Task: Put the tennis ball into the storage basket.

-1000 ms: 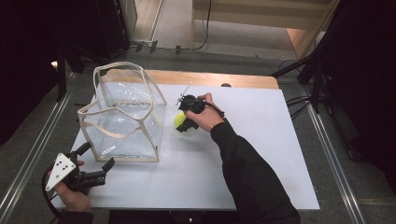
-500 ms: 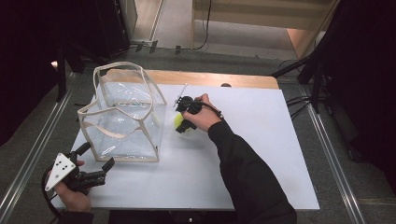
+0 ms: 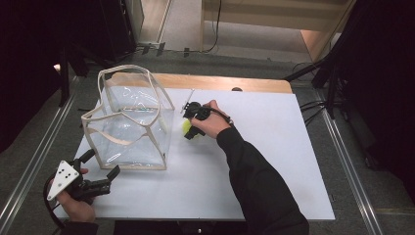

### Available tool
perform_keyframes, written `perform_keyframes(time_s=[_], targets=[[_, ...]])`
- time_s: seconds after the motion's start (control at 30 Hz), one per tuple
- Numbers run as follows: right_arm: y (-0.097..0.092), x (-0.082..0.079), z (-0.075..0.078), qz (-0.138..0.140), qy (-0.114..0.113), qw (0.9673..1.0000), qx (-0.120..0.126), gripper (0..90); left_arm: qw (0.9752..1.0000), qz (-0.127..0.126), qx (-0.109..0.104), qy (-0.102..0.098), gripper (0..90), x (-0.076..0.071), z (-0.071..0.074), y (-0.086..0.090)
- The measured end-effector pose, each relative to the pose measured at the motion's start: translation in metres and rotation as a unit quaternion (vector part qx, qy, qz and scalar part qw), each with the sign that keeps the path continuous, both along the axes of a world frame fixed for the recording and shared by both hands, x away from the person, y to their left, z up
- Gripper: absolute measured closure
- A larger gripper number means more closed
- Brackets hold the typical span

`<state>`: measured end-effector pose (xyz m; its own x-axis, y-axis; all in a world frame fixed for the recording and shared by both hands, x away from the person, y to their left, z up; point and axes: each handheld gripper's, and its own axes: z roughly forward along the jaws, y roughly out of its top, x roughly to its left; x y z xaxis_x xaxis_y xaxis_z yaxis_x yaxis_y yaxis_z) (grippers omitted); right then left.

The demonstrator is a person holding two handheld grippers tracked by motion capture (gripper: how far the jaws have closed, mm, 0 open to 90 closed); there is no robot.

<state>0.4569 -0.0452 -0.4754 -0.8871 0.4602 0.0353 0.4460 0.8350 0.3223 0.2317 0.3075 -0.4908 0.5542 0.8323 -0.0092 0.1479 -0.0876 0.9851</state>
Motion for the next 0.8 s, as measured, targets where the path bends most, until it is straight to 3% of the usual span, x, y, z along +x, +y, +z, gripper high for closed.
perform_keyframes(time_s=[0.2,0.8], targets=[[0.0011,-0.0003,0.0012,-0.003,0.007,1.0000,0.002,21.9,1.0000,0.000,0.000,0.000,0.0,0.0000,0.0000,0.0000],[0.0004,0.0005,0.0041,0.002,0.003,1.0000,-0.006,23.1,1.0000,0.001,0.002,0.002,0.0,0.0001,0.0001,0.0003]])
